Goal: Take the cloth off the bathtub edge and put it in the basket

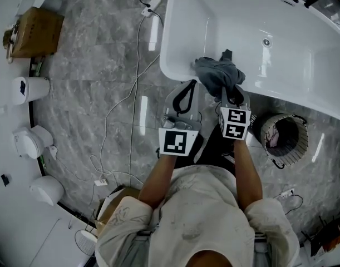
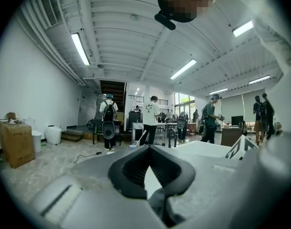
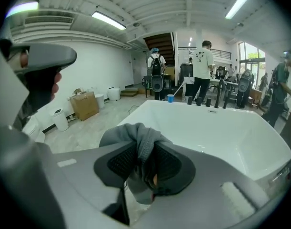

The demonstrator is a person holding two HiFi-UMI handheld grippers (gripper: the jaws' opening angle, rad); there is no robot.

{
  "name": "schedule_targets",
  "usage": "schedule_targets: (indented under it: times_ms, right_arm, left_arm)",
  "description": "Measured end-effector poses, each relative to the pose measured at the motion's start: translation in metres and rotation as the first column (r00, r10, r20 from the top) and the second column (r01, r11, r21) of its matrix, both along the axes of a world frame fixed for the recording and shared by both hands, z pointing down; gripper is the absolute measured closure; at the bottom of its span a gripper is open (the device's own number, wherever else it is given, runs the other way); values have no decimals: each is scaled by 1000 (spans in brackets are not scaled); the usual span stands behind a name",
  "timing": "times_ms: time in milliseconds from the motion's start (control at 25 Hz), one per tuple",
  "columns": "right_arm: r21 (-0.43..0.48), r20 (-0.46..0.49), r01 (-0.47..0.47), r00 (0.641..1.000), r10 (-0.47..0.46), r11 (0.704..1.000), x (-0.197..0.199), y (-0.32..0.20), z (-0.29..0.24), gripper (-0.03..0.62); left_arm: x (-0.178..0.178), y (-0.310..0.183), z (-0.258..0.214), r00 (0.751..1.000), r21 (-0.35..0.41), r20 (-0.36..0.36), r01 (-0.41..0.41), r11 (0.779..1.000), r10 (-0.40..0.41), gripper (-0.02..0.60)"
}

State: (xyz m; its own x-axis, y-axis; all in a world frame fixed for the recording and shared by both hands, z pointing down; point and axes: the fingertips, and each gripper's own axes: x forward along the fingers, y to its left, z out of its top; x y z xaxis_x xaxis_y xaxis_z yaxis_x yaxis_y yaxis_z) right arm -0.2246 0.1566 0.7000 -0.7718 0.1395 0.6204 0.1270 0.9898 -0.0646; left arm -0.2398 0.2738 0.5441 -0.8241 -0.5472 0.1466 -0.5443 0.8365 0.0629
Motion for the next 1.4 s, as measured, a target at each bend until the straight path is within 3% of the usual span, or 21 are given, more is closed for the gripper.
schedule_targets:
  times_ms: [480, 800, 1080, 1400]
  right_arm:
    - [29, 229, -51, 972, 43, 998, 7, -11, -134, 487]
    - [61, 386, -95, 920, 65, 994, 13, -19, -221, 487]
    - [58, 559, -150, 824, 93, 987, 26, -17, -310, 485]
    - [40, 745, -208, 658, 109, 977, 56, -21, -410, 485]
  left_arm:
    - [14, 16, -83, 991, 54, 132, 8, 998, -16, 581]
    - [18, 28, -133, 974, 55, 227, -12, 998, 0, 581]
    - [28, 36, -176, 958, 99, 287, -47, 994, 17, 581]
    - [30, 42, -220, 938, 137, 346, -58, 989, 7, 581]
